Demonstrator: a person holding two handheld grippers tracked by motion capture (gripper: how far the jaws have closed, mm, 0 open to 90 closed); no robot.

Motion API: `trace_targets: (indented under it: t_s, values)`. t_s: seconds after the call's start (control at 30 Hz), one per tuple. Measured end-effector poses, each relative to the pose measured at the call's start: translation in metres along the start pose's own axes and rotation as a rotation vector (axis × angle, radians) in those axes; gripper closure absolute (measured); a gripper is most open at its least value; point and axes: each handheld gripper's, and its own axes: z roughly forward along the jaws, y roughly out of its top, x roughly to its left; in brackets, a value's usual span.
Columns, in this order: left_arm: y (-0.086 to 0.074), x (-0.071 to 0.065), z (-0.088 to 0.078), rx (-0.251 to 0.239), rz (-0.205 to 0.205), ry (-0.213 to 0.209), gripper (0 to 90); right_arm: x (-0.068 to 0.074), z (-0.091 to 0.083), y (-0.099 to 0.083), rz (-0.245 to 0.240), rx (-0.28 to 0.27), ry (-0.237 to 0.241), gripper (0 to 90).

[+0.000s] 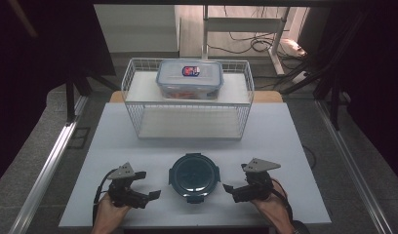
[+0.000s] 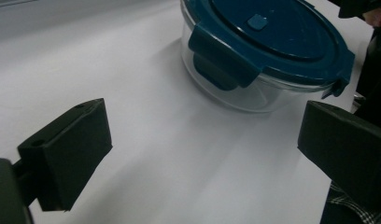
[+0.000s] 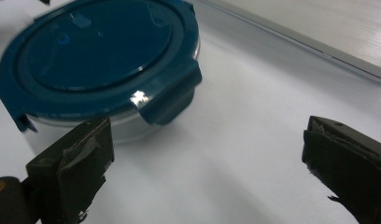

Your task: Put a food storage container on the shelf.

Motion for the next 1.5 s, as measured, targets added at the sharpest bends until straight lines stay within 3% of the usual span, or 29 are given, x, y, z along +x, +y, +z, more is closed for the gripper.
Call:
trace_targets:
  t_s: [0.5,0.9,1.17,1.27,1.4,1.5]
  values:
    - [0.017,-0.006,0.011,0.03,0.011,-0.01,2.4,0.01,0.014,0.018,0.007,0.029,0.041,1.5]
    - [0.042,-0.004,0.028,0.025,-0.018,-0.075,5.5,0.009,0.024,0.03,0.08,0.081,0.169,0.9]
    - [0.061,0.001,0.039,0.031,-0.025,-0.085,8.3,0.006,0.037,0.052,0.076,0.108,0.155,7.9]
    - [0.058,0.005,0.042,0.039,-0.043,-0.101,10.1,0.002,0.041,0.054,0.09,0.112,0.16,11.6]
    - [0.048,0.009,0.053,0.091,-0.086,-0.141,12.2,-0.004,0.046,0.047,0.123,0.145,0.178,17.5]
    - [0.044,0.012,0.055,0.121,-0.151,-0.208,16.5,-0.01,0.048,0.04,0.179,0.164,0.249,21.7]
